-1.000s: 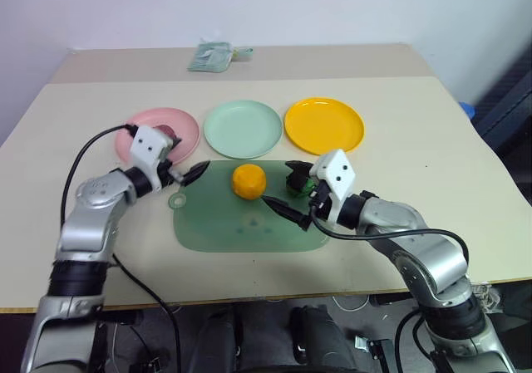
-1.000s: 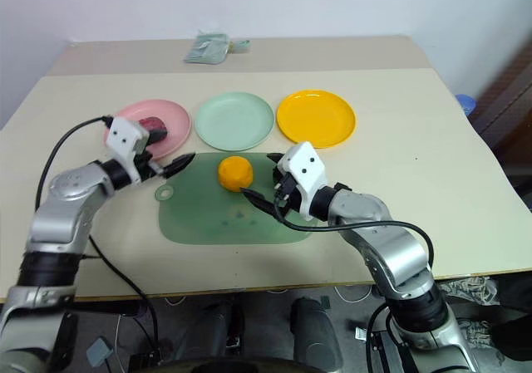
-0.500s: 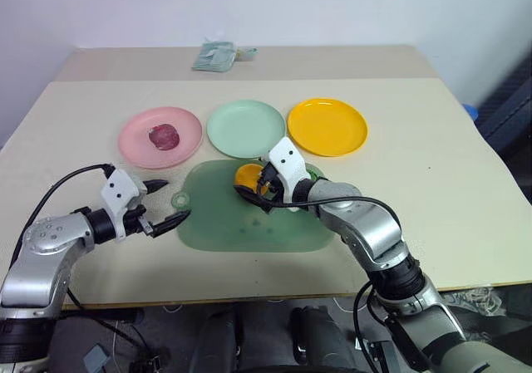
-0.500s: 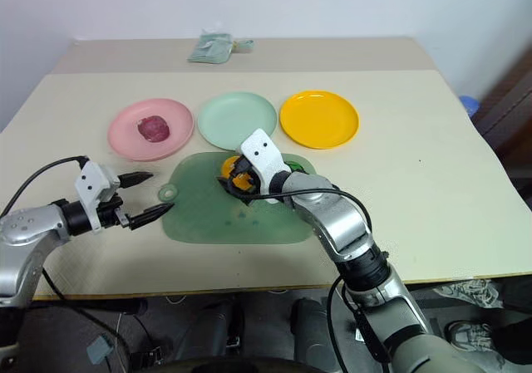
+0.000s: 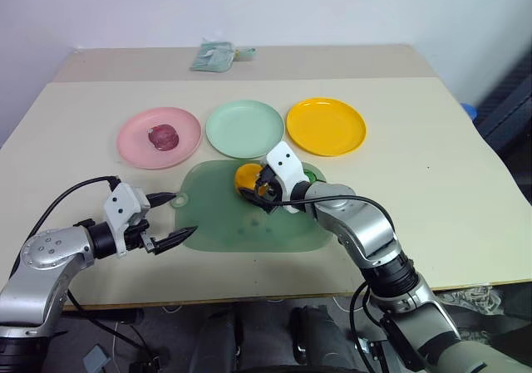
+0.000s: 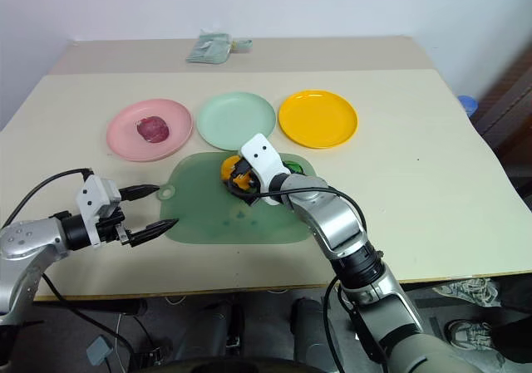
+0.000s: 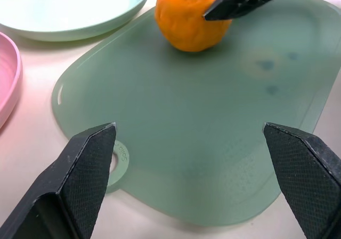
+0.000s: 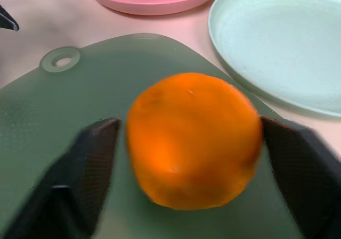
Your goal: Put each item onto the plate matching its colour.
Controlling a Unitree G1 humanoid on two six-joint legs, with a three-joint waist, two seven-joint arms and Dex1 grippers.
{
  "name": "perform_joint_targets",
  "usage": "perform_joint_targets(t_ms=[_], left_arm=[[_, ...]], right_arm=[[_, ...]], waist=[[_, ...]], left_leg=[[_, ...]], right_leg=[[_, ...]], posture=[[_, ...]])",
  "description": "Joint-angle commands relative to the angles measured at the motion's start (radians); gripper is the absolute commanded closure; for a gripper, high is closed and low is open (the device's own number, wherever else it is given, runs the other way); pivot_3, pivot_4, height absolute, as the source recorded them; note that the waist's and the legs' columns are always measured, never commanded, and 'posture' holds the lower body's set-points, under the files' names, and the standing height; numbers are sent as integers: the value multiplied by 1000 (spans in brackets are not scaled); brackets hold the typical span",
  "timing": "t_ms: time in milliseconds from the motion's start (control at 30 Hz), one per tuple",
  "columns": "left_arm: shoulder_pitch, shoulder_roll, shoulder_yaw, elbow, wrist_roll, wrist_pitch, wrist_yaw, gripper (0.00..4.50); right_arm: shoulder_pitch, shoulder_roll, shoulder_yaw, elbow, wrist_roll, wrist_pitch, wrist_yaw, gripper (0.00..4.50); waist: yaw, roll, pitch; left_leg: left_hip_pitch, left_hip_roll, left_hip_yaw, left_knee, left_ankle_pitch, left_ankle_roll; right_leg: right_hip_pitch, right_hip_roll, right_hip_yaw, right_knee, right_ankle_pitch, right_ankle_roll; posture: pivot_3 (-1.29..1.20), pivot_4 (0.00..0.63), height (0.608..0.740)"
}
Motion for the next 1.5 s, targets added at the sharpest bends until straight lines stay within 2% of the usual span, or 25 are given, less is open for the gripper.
perform_joint_targets(t_ms=[33, 167, 300, 467, 667, 800, 833, 867, 900, 1100, 1233, 1367, 1500], left_arm=[[-14, 1, 2, -6, 1, -17, -1, 0], [-21, -7, -13, -4, 3, -23, 5, 0], [-24, -23, -28, -36, -10, -14, 12, 0], [-22, -63, -69, -97, -36, 14, 18, 0], [-68, -116, -145, -99, -18, 17, 41, 0], [-84, -121, -159, -92, -13, 12, 49, 0], [-83, -122, -160, -92, -12, 11, 52, 0], [-83, -121, -161, -93, -12, 10, 54, 0], [-77, -122, -159, -94, -11, 8, 57, 0], [-55, -122, -155, -97, -4, 1, 67, 0], [-51, -118, -145, -87, -1, -6, 68, 0], [-57, -99, -134, -59, -4, -15, 46, 0], [-77, -97, -144, -40, -8, -22, 28, 0]], right_arm=[[0, 11, -26, -35, 0, -12, -2, 1680], [-9, 5, -51, -70, 5, -45, 9, 1680], [-64, -17, -168, -74, 1, -69, -30, 1680], [-154, -94, -322, 105, -51, -84, -130, 1680], [-255, -92, -400, 435, -45, -200, -132, 1680], [-300, -100, -403, 557, -54, -285, -103, 1680], [-305, -105, -399, 565, -57, -310, -92, 680], [-309, -108, -396, 569, -60, -330, -85, 339], [-304, -110, -390, 551, -65, -350, -80, 25], [-250, -131, -362, 430, -77, -396, -35, 25], [-128, -172, -354, 183, 39, -343, 127, 25], [74, -294, -265, -105, 157, -261, 359, 25], [141, -316, -208, -139, 119, -248, 349, 25]], waist=[[0, 0, 0], [1, 0, 0], [1, 0, 0], [7, 0, 0], [-8, 2, 1], [-14, 4, 2], [-17, 4, 2], [-17, 4, 2], [-17, 4, 2], [-19, 4, 2], [-15, 4, 2], [-3, 4, 2], [0, 4, 2]], left_leg=[[0, 0, 0, 0, 0, 0], [0, 0, 0, 0, 0, 0], [0, 0, 0, 0, 0, 0], [0, -1, 0, 0, 0, 0], [0, 0, 2, -1, 0, 0], [0, 0, 2, -2, 0, 0], [0, 0, 2, -2, 0, 0], [0, 0, 2, -2, 0, 0], [0, 0, 2, -2, 0, 0], [0, 0, 1, -2, 0, 0], [-1, 0, 1, -2, 0, 1], [-1, 1, 1, -2, 0, 1], [0, 1, 1, -1, 0, 1]], right_leg=[[0, 0, 0, 0, 0, 0], [0, 0, 0, 0, 0, 0], [0, 0, 0, 0, 0, 0], [0, -1, 0, -1, 0, 0], [0, 1, 1, -1, 0, 0], [-1, 1, 1, 0, 0, 0], [-1, 1, 1, 0, 0, 0], [-1, 1, 1, -1, 0, 0], [-1, 1, 1, -1, 0, 0], [-1, 1, 1, -1, 0, 0], [-1, 1, 1, -1, 0, 0], [-1, 0, 1, -1, 0, 0], [0, 1, 1, -1, 0, -1]], posture=[[0, 150, 733], [0, 150, 733], [0, 150, 733], [0, 150, 733], [0, 150, 733], [0, 150, 733], [0, 150, 733], [0, 150, 733], [0, 150, 733], [0, 150, 733], [0, 150, 733], [0, 150, 733], [0, 150, 733]])
